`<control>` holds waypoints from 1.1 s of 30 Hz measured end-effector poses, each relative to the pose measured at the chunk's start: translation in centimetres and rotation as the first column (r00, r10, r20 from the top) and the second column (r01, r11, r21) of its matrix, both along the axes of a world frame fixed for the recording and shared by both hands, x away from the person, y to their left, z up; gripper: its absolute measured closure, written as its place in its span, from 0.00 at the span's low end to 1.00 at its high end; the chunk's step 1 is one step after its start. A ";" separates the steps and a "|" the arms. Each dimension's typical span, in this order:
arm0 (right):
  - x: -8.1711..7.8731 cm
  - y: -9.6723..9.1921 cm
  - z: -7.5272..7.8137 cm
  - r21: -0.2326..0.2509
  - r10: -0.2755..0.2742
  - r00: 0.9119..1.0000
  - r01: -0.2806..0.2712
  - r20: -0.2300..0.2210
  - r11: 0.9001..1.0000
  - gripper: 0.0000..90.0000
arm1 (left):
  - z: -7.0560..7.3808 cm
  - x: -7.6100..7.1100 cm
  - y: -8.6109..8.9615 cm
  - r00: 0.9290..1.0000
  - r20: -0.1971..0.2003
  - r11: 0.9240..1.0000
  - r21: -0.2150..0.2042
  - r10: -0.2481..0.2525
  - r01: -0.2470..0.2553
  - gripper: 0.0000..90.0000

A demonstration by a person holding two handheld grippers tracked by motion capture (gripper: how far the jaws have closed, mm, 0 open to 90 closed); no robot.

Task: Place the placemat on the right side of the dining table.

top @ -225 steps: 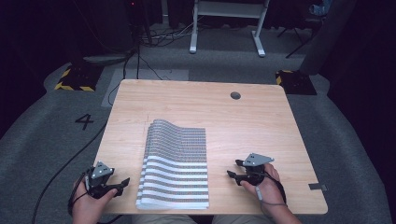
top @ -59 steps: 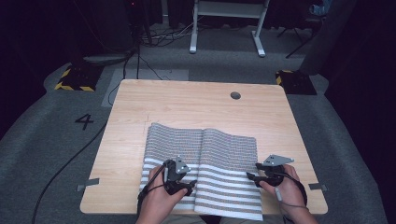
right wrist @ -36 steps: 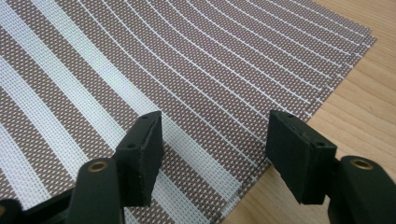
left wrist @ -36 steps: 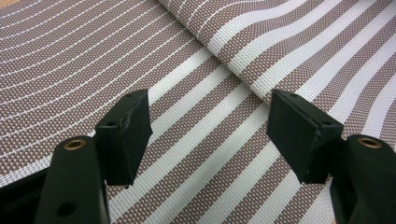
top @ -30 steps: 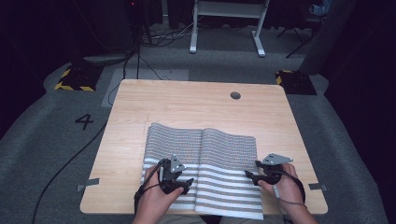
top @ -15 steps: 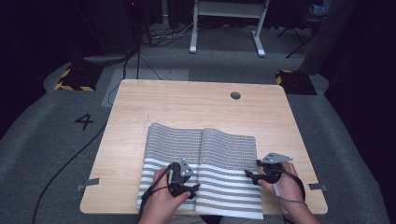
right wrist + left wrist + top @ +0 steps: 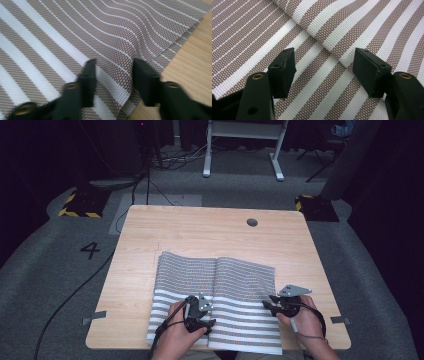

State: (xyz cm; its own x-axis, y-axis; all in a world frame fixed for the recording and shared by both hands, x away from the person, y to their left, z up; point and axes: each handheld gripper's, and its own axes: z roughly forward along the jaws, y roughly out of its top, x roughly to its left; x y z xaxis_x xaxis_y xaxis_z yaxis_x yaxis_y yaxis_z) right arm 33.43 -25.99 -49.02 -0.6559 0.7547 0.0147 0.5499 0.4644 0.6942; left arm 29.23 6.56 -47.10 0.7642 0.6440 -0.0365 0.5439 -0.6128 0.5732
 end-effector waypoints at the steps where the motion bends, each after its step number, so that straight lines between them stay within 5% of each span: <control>1: 0.0 0.0 0.0 0.000 0.000 1.000 0.000 0.000 1.000 0.80 | 0.0 0.0 0.0 1.000 0.005 1.000 -0.003 -0.004 0.004 0.39; 2: -0.1 0.2 0.2 -0.006 0.015 1.000 -0.015 0.001 1.000 0.89 | 0.0 0.0 0.0 1.000 0.002 1.000 0.001 0.002 -0.002 0.39; 6: 0.0 -0.3 1.4 -0.016 0.007 1.000 -0.007 -0.015 1.000 0.96 | -0.2 -0.1 -0.8 1.000 0.011 0.999 -0.031 -0.026 0.026 0.38; 12: 0.1 -1.8 3.7 -0.015 -0.029 0.999 0.029 -0.031 0.999 0.97 | -0.7 0.2 -3.2 0.996 0.030 0.995 -0.059 -0.078 0.080 0.37; 18: -0.3 -3.4 5.8 -0.012 -0.058 0.998 0.058 -0.030 0.998 0.98 | -0.4 0.1 -3.9 0.997 0.038 0.994 -0.080 -0.065 0.068 0.35; 24: -1.1 -3.5 8.5 0.021 -0.038 0.999 0.038 0.020 0.999 0.98 | 0.8 0.0 -2.1 0.995 0.084 0.994 -0.094 -0.046 0.053 0.35; 30: -1.5 -1.9 11.1 0.055 0.023 0.998 -0.026 0.061 0.998 0.97 | 2.3 -0.2 1.1 0.994 0.106 0.991 -0.133 0.041 -0.027 0.35; 33: -1.5 -0.9 12.2 0.082 0.046 0.996 -0.052 0.070 0.995 0.97 | 3.0 -0.4 3.0 0.987 0.128 0.986 -0.152 0.096 -0.076 0.35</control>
State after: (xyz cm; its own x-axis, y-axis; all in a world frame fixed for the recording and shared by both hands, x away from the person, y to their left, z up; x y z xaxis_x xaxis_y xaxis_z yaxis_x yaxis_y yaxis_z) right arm 31.95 -26.88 -36.82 -0.6936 0.7197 0.0303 0.4780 0.4283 0.7669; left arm 28.80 9.59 -44.08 0.7107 0.7026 -0.0358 0.5029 -0.4718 0.7242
